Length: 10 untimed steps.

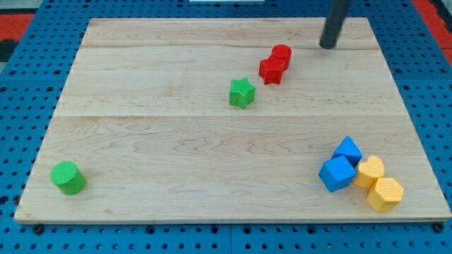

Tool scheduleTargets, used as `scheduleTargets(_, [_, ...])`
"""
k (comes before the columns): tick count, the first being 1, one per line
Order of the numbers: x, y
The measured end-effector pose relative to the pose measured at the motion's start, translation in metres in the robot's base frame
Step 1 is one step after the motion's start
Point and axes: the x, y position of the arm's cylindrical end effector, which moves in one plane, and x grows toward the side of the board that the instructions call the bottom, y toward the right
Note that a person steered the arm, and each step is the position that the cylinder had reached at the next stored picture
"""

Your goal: Put the green star at the bottom center of the board

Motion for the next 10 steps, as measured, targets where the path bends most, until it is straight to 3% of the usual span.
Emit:
scheduleTargets(1, [0.015,-0.034])
scheduleTargets(3, [0.100,-0.067])
scheduleTargets(6, [0.148,-0.189])
scheduleTargets(7, [0.189,-0.200])
scheduleTargets(9, [0.259,-0.286])
scheduleTargets(10, [0.251,-0.251])
